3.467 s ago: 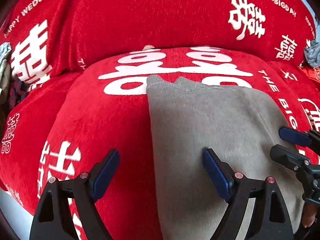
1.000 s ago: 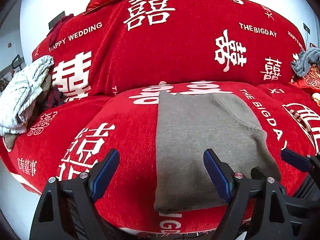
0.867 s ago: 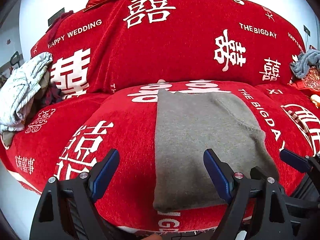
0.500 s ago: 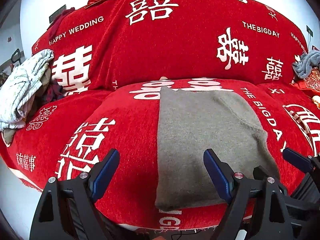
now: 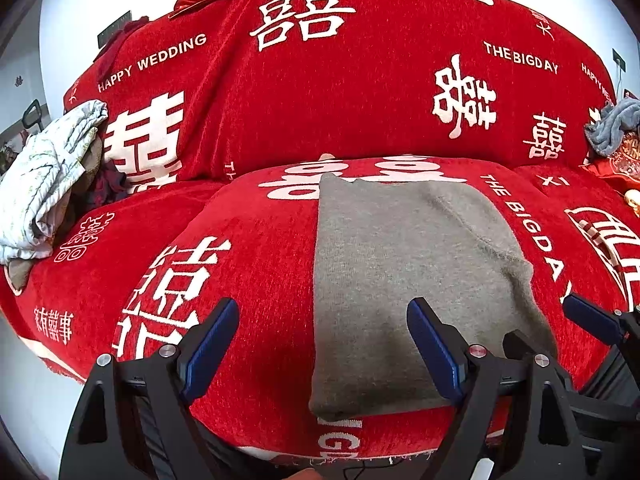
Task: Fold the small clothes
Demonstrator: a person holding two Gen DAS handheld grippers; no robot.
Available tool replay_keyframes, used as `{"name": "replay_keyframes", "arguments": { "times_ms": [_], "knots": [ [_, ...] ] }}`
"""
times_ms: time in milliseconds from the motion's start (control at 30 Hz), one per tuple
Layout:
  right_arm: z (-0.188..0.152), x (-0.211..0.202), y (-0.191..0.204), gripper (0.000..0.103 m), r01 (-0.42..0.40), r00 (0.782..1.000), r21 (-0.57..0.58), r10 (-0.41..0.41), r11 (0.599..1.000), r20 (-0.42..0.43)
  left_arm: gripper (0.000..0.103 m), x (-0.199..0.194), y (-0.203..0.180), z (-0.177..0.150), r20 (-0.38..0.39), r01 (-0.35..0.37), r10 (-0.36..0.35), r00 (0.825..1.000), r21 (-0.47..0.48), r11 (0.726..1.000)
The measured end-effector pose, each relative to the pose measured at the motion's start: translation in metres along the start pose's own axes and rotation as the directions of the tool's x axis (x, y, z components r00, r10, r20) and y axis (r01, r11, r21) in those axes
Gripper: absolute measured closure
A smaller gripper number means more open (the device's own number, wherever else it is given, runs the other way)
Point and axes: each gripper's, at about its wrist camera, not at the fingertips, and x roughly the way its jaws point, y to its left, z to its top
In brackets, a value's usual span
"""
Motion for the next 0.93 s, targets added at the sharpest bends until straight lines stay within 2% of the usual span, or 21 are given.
{"name": "replay_keyframes", "arguments": {
  "times_ms": [933],
  "knots": [
    [-0.0009,0.0014,-0.0018,0.039,-0.004,1.000,0.006,0.004,1.000,0.003,0.016,-0.0014,0.0009,-0.0018,-0.010,0.009,-0.009,1.000,-0.008,1.000]
  ]
}}
